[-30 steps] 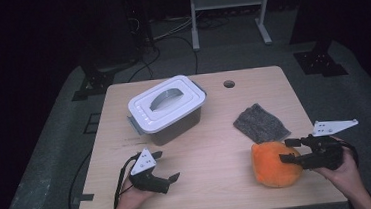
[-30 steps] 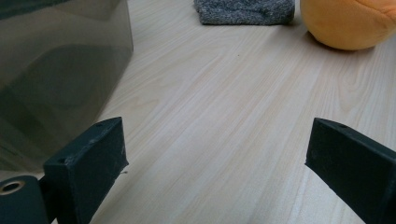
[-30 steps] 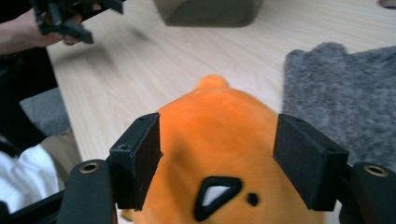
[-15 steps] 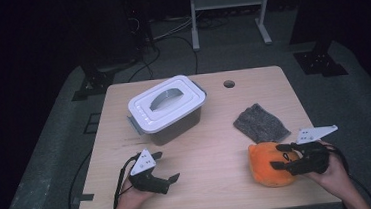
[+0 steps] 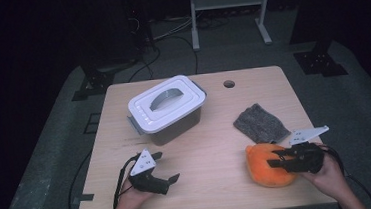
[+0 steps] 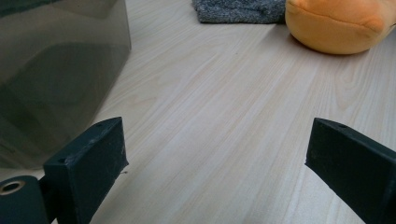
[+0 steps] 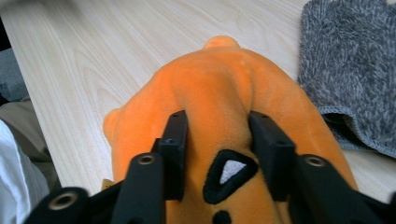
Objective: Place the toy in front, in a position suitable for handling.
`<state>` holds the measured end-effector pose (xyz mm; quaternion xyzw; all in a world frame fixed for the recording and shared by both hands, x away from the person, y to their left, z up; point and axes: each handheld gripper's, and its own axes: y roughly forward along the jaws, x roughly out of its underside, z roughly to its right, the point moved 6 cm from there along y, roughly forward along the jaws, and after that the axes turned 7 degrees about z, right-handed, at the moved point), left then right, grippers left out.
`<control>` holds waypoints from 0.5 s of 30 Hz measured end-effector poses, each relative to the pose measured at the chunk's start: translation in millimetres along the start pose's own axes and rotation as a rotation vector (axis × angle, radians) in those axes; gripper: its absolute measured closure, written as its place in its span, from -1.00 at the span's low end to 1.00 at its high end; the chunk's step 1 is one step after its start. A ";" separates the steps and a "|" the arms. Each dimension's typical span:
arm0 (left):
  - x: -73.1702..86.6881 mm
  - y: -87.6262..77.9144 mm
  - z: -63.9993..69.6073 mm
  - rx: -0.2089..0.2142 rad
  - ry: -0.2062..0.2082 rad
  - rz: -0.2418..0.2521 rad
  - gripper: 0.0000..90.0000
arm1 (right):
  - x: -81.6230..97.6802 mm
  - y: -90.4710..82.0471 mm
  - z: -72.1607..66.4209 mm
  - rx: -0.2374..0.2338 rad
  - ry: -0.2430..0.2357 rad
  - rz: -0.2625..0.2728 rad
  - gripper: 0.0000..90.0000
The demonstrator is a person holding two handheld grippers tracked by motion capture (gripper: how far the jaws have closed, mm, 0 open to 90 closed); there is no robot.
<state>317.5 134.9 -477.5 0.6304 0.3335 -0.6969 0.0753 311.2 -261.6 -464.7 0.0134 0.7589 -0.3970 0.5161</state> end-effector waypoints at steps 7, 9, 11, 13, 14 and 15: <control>0.3 -1.6 -2.2 -0.007 -0.001 -0.001 -0.90 | -6.7 -5.9 -0.8 -0.009 0.044 -0.001 0.53; 0.0 -2.7 -3.2 -0.010 -0.001 0.002 -0.90 | -10.2 -10.3 0.7 -0.020 0.065 0.015 0.55; -0.2 -3.3 -3.9 -0.012 -0.006 0.007 -0.90 | -11.4 -11.8 1.2 -0.020 0.065 0.020 0.55; -0.1 -3.9 -4.6 -0.013 -0.006 0.008 -0.90 | -14.3 -14.5 0.3 -0.028 0.072 0.023 0.56; -0.2 -4.4 -4.7 -0.013 -0.007 0.009 -0.90 | -17.9 -16.4 -2.5 -0.040 0.067 0.026 0.57; -0.2 -4.4 -4.7 -0.013 -0.007 0.009 -0.90 | -17.9 -16.4 -2.5 -0.040 0.067 0.026 0.57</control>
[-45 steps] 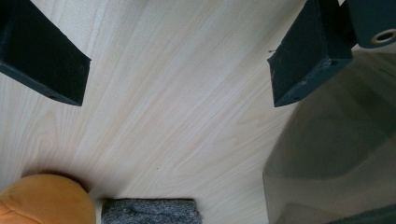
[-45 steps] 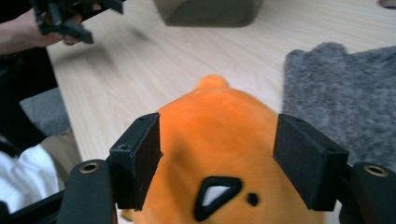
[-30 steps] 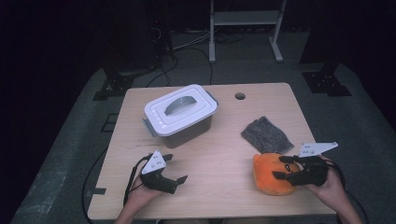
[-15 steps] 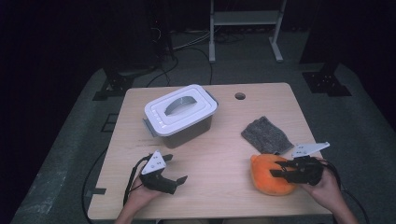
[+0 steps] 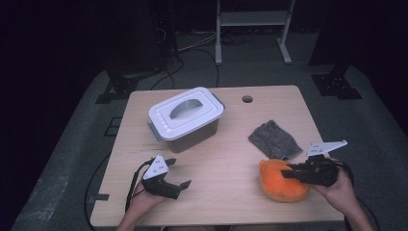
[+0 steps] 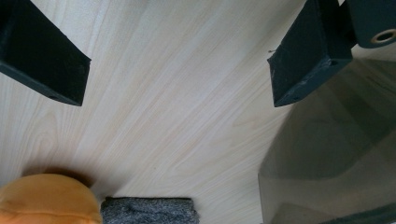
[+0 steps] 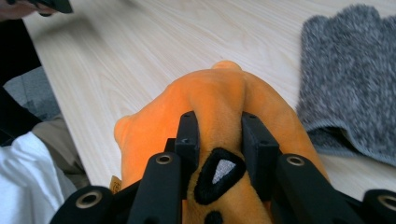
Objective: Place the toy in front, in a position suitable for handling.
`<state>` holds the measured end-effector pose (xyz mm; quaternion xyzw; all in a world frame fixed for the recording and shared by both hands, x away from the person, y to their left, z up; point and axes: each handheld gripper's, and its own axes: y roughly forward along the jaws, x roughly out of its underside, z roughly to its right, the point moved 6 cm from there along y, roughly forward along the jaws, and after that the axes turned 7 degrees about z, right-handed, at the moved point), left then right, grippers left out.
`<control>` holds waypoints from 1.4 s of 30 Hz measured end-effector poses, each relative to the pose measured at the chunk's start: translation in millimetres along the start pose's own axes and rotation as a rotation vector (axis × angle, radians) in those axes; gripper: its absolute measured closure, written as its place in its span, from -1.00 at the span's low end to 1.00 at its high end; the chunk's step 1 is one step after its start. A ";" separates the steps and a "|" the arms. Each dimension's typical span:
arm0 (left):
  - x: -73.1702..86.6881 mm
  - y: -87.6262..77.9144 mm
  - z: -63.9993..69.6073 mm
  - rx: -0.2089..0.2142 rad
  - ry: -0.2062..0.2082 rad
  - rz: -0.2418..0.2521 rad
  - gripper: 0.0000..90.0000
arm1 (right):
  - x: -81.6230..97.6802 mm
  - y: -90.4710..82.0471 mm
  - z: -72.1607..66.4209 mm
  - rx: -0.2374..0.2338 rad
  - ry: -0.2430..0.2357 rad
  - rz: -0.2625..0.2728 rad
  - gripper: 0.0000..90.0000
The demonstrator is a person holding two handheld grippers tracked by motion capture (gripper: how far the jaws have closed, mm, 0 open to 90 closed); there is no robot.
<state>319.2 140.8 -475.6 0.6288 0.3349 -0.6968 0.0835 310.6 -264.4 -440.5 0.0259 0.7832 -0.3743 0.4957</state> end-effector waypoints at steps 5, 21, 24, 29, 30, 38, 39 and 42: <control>-0.7 -0.7 0.6 0.004 0.003 0.002 -0.90 | -16.9 -0.3 -13.8 -0.038 -0.025 0.034 0.57; -3.5 -4.6 2.2 0.019 0.012 0.026 -0.90 | -71.6 68.2 -66.3 -0.156 -0.127 0.012 0.55; -4.1 -5.2 3.1 0.023 0.013 0.030 -0.90 | -73.3 83.7 -71.5 -0.162 -0.133 -0.005 0.54; -6.6 -5.0 6.4 0.041 0.009 0.044 -0.90 | -73.5 107.0 -78.9 -0.171 -0.137 -0.019 0.53; -6.6 -5.0 6.4 0.041 0.009 0.044 -0.90 | -73.5 107.0 -78.9 -0.171 -0.137 -0.019 0.53; -9.2 -2.2 15.9 0.071 0.034 0.038 -0.90 | -63.2 127.8 -81.6 -0.138 -0.143 -0.033 0.51; -9.8 -1.8 17.3 0.076 0.039 0.040 -0.90 | -62.7 128.4 -81.9 -0.136 -0.142 -0.025 0.51; -10.9 -0.9 20.2 0.086 0.042 0.040 -0.90 | -62.1 128.4 -82.9 -0.130 -0.142 -0.011 0.51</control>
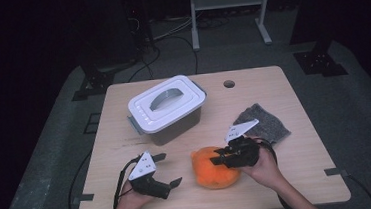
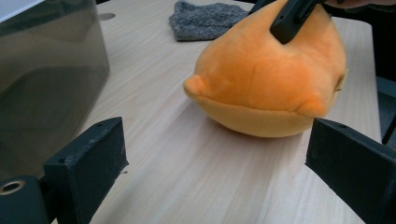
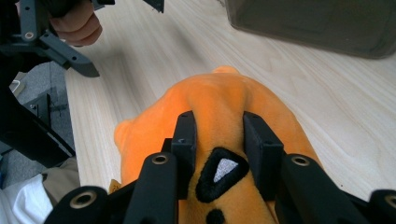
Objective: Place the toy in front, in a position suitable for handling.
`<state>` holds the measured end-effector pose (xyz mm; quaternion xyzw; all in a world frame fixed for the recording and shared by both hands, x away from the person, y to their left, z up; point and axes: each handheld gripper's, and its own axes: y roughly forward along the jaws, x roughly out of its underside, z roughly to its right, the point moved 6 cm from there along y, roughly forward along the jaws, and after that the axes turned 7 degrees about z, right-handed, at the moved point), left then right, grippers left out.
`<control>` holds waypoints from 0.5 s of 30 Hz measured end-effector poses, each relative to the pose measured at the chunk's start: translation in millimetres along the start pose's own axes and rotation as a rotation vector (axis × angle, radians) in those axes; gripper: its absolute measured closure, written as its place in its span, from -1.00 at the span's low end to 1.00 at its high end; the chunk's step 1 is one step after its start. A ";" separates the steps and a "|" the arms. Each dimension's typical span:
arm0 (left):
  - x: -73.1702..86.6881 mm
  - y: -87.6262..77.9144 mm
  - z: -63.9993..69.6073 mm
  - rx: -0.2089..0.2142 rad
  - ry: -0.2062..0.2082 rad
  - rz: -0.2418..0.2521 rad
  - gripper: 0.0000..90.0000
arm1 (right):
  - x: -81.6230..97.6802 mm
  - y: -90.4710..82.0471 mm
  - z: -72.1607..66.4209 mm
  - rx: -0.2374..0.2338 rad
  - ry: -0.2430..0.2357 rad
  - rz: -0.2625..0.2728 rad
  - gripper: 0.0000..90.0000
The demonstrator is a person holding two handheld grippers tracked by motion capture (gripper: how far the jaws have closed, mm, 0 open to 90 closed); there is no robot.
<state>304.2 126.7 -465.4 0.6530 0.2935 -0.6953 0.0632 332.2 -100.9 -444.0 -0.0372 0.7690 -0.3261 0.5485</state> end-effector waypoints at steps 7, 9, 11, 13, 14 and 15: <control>-3.5 8.4 8.6 0.035 0.024 -0.007 -0.90 | 0.9 0.0 -1.8 0.004 0.000 0.007 0.51; -5.6 11.4 10.8 0.046 0.030 -0.005 -0.90 | 1.4 -0.3 -1.8 0.005 0.007 0.012 0.51; -9.0 14.4 13.4 0.056 0.040 -0.002 -0.90 | 1.7 -0.4 -2.0 0.007 0.008 0.016 0.51; -14.6 18.5 16.4 0.071 0.050 0.003 -0.90 | 1.0 -0.1 -3.3 0.010 0.013 0.023 0.51; -14.6 18.5 16.4 0.071 0.050 0.003 -0.90 | 0.8 0.2 -3.7 0.010 0.015 0.024 0.51; -18.4 21.1 17.9 0.082 0.060 0.002 -0.90 | 0.5 0.4 -3.9 0.013 0.011 0.027 0.51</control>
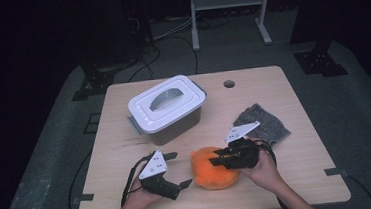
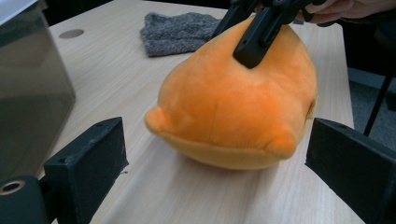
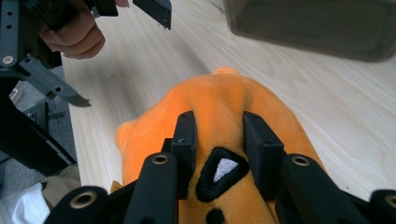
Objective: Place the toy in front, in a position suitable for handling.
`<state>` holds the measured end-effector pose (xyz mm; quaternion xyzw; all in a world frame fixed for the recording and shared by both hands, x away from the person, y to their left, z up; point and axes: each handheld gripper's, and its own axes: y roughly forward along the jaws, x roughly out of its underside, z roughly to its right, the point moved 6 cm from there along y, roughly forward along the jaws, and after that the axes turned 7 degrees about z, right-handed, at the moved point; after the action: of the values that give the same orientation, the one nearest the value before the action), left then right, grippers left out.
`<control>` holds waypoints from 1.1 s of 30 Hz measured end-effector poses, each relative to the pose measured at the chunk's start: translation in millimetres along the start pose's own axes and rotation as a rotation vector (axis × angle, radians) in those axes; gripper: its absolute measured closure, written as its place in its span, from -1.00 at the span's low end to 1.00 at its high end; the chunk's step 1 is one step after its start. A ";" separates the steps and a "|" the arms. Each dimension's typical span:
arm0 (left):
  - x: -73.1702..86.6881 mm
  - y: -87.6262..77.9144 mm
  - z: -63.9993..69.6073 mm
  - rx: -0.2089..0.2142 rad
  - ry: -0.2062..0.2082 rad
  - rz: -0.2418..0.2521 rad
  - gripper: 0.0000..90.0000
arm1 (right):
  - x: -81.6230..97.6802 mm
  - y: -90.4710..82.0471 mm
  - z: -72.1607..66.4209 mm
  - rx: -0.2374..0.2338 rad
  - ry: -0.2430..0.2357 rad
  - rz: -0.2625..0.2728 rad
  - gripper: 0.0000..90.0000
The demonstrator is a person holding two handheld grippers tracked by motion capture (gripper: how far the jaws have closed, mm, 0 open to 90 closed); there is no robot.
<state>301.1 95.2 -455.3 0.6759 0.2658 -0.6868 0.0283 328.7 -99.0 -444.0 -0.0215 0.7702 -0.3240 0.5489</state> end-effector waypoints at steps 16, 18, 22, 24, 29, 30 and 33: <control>5.9 39.9 10.7 0.096 0.015 -0.069 -0.78 | -1.0 -19.0 -2.8 -0.062 0.003 0.060 0.05; 5.8 40.2 11.6 0.093 0.024 -0.068 -0.78 | -2.7 -24.6 -1.1 -0.068 0.009 0.080 0.03; 6.4 40.8 12.4 0.095 0.024 -0.065 -0.78 | -6.6 -51.1 16.4 -0.027 0.021 0.130 -0.07; 6.6 40.6 12.5 0.096 0.027 -0.066 -0.78 | -4.8 -59.8 27.3 0.006 0.026 0.132 -0.07; 6.7 40.8 13.0 0.096 0.031 -0.064 -0.78 | 5.1 -73.5 57.6 0.093 0.051 0.116 -0.08; 6.9 41.1 13.0 0.097 0.032 -0.061 -0.79 | 11.1 -78.7 70.8 0.131 0.064 0.107 -0.08; 7.3 41.3 12.9 0.097 0.033 -0.063 -0.79 | 16.7 -81.9 81.5 0.165 0.074 0.100 -0.08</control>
<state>305.2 56.9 -476.4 0.6791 0.2536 -0.6882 -0.0304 365.7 -208.8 -430.3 0.0741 0.7608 -0.3590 0.5356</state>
